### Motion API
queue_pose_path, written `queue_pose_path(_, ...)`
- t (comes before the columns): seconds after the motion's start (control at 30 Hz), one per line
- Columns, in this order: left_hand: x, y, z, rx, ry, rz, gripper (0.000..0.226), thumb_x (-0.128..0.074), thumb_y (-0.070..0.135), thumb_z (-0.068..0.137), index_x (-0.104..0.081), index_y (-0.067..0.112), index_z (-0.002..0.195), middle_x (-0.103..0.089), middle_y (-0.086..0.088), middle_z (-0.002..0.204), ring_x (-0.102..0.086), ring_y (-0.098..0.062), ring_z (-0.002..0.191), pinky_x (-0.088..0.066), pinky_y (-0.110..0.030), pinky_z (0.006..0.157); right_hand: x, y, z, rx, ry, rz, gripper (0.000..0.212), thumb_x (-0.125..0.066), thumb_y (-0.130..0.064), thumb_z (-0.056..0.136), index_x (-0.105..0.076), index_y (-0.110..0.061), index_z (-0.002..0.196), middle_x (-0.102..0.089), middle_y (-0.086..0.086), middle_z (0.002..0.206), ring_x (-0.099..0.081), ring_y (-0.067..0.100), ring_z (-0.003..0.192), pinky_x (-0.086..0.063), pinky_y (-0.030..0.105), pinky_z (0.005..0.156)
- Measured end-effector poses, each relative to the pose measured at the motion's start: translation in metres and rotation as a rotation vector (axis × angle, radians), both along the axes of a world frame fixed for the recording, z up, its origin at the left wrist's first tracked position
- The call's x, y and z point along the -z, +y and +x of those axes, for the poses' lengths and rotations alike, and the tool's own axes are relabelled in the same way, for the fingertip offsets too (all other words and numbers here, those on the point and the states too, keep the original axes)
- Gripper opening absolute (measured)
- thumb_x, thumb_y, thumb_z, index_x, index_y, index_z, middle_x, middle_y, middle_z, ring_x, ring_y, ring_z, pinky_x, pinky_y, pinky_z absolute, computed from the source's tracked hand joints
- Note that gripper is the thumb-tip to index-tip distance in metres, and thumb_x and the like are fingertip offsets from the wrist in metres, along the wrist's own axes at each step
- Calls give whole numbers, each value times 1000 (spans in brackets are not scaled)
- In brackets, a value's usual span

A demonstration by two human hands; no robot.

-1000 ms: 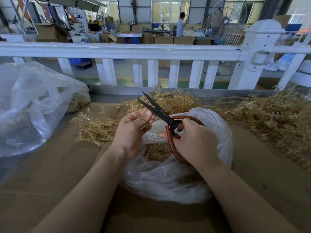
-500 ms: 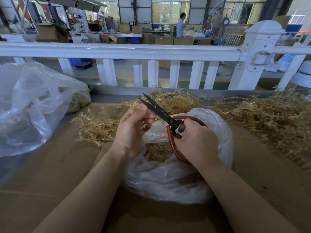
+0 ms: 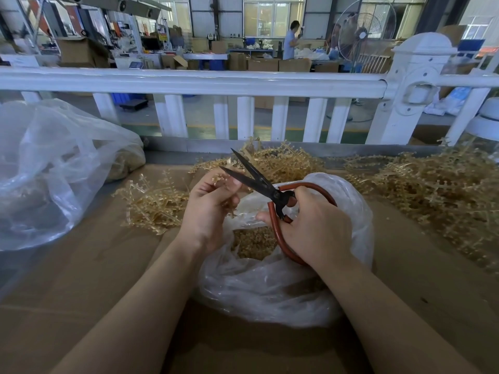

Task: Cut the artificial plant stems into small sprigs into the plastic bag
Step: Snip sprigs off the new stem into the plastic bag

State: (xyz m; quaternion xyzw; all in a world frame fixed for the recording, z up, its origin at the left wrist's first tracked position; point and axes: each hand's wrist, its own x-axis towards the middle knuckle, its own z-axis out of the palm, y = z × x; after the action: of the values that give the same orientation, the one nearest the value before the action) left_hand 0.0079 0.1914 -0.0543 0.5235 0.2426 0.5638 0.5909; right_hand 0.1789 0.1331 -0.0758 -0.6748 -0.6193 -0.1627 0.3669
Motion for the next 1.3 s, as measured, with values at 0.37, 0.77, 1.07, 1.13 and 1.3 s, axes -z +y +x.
queue_pose_path(0.37,-3,-6,3,40,64,-11,19,-53,-5,91,-60,9,81,-55,-5,71,-45,-15,68,-36,-28,67,-2,0,-2,8,-28,29,63,-45,-88,75,-53,-25,77,-47,-15,58,-45,6,48,-43,24,42)
queue_pose_path(0.77,-1,-2,2,111,36,-24,7,-59,8,85,-54,3,87,-52,-5,72,-45,-17,71,-37,-34,77,-5,-4,-2,-17,12,14,63,-49,-84,74,-61,-22,79,-44,-18,60,-39,3,49,-29,17,45)
queue_pose_path(1.07,-2,-4,3,121,75,2,6,-60,8,86,-56,6,83,-48,-10,76,-43,-18,72,-36,-32,74,-2,-2,0,-55,44,-16,67,-46,-89,74,-63,-25,87,-58,-17,71,-48,1,55,-37,17,47)
queue_pose_path(1.13,-2,-3,3,128,65,-15,6,-62,8,85,-57,5,86,-48,-11,79,-43,-18,73,-37,-30,73,-1,-1,1,-44,41,-10,62,-50,-87,76,-60,-26,84,-52,-19,65,-43,1,51,-35,16,45)
queue_pose_path(1.3,1,-1,4,158,50,-63,13,-63,8,85,-58,1,95,-49,-17,87,-44,-25,78,-47,-24,70,1,-1,2,-81,71,-26,66,-43,-91,74,-59,-28,85,-51,-18,62,-47,-1,51,-38,16,48)
